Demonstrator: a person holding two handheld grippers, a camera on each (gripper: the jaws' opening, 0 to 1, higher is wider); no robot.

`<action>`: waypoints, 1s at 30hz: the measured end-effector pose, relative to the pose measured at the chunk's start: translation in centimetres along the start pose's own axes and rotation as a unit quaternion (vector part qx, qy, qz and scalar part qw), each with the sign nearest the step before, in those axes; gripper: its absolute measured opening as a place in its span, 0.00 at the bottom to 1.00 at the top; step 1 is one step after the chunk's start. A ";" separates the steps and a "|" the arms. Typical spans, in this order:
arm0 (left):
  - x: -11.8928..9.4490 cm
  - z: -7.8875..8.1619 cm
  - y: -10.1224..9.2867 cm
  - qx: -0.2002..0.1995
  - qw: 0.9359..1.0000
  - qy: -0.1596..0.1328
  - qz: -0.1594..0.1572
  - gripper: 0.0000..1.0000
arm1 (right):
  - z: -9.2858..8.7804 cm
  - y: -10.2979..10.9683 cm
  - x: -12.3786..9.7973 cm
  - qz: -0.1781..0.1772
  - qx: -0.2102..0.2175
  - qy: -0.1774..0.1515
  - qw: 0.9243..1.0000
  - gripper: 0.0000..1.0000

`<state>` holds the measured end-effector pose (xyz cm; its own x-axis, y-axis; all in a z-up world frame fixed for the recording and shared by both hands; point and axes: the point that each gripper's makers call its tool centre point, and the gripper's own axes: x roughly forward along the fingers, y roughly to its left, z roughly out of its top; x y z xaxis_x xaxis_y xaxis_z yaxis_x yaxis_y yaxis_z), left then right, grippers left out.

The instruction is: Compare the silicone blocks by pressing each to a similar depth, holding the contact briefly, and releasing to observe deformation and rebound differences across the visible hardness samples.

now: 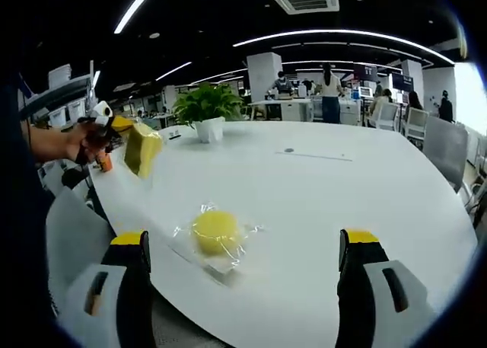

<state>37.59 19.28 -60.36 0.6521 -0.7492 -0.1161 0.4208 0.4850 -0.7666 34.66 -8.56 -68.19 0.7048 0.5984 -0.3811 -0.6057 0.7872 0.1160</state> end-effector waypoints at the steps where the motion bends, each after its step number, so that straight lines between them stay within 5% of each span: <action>1: 0.1 -0.3 0.3 0.000 1.000 0.003 0.003 0.00 | -0.2 0.0 0.0 0.000 0.002 0.004 1.000 0.97; 12: 0.4 -1.9 4.1 -0.044 0.999 0.009 0.030 0.00 | -1.2 0.0 -0.2 0.003 0.013 0.013 1.000 0.97; 19: 0.1 -2.7 7.0 -0.122 0.992 -0.007 0.039 0.00 | -1.5 0.0 -0.3 0.001 0.020 0.016 1.000 0.97; 30: -0.6 -3.1 10.8 -0.130 0.988 -0.003 0.081 0.00 | -1.7 0.2 -0.8 -0.001 0.040 0.019 0.999 0.96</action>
<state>39.80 23.61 -70.54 0.7015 -0.6683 -0.2477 0.1350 0.4659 -0.8745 33.34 -9.13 -69.45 0.6901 0.5920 -0.4163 -0.5722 0.7985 0.1869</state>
